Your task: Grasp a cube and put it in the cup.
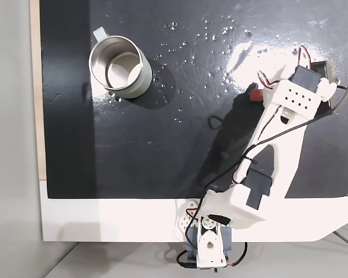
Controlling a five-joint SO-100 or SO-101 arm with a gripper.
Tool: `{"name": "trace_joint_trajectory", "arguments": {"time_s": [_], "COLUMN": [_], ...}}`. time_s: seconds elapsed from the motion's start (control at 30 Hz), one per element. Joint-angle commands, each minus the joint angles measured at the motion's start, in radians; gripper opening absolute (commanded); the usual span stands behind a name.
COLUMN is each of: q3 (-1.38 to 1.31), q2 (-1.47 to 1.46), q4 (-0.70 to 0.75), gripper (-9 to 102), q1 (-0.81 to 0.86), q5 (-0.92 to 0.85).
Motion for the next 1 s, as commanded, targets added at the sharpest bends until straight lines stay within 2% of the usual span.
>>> {"name": "trace_joint_trajectory", "arguments": {"time_s": [0.0, 0.3, 0.8, 0.97], "q3": [0.009, 0.091, 0.118, 0.12], "q2": [0.006, 0.003, 0.008, 0.0], "q4": [-0.038, -0.106, -0.121, -0.121], "gripper": [23, 22, 20, 10], "q1": [0.0, -0.038, -0.031, -0.015], "q5": [-0.009, -0.012, -0.051, -0.067]}}
